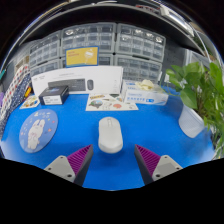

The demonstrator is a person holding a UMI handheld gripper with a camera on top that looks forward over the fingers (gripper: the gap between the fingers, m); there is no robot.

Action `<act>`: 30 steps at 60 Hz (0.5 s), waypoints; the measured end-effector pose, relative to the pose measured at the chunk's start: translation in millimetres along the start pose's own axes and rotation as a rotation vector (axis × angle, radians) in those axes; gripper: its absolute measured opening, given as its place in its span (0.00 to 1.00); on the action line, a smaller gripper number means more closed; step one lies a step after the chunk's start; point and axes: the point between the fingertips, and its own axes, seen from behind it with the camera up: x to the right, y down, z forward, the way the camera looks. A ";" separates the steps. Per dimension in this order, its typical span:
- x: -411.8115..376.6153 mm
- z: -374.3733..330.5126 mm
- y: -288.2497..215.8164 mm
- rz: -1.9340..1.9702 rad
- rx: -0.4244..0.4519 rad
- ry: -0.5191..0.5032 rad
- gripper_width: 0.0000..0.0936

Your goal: Arrange mouse

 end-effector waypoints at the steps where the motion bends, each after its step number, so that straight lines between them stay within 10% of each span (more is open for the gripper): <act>1: 0.8 5.1 -3.7 0.000 -0.002 0.000 0.91; 14: -4.9 57.7 -32.3 -0.005 -0.034 -0.045 0.86; 22: -13.8 67.6 -36.2 0.009 -0.036 -0.069 0.55; 30: -14.8 66.7 -36.9 -0.041 -0.013 -0.039 0.51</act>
